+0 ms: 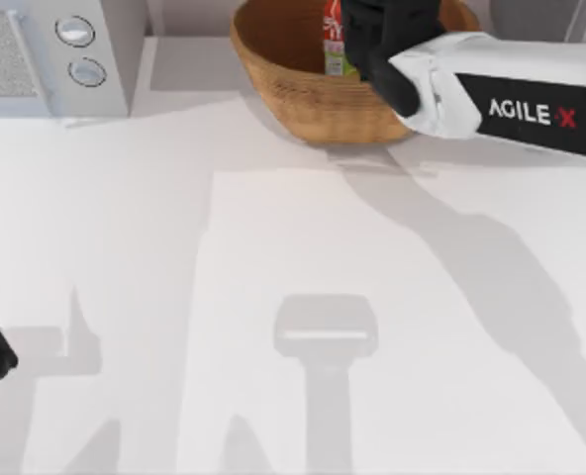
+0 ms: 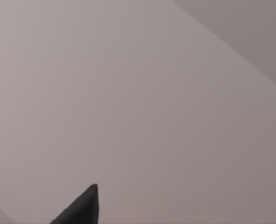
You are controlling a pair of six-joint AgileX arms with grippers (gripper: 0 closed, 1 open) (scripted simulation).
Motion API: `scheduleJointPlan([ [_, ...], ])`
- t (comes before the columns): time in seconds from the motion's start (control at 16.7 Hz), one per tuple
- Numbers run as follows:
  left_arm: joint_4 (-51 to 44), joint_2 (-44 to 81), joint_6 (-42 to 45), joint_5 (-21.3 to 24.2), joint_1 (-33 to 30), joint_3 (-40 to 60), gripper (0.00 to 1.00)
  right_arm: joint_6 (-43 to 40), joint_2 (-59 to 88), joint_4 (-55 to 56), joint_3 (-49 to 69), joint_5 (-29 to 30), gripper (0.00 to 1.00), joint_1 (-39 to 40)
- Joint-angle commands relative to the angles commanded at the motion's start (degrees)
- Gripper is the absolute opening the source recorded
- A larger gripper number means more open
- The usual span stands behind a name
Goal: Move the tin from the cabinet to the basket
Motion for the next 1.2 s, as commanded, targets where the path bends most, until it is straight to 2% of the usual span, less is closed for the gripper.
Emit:
scheduleJointPlan([
  [0.96, 0.0, 0.0, 0.0, 0.0, 0.0, 0.0, 1.00, 0.0, 0.0, 0.0, 0.0, 0.0, 1.00, 0.1],
  [1.2, 0.0, 0.0, 0.0, 0.0, 0.0, 0.0, 1.00, -0.1, -5.9, -1.3, -4.5, -1.7, 1.00, -1.2],
])
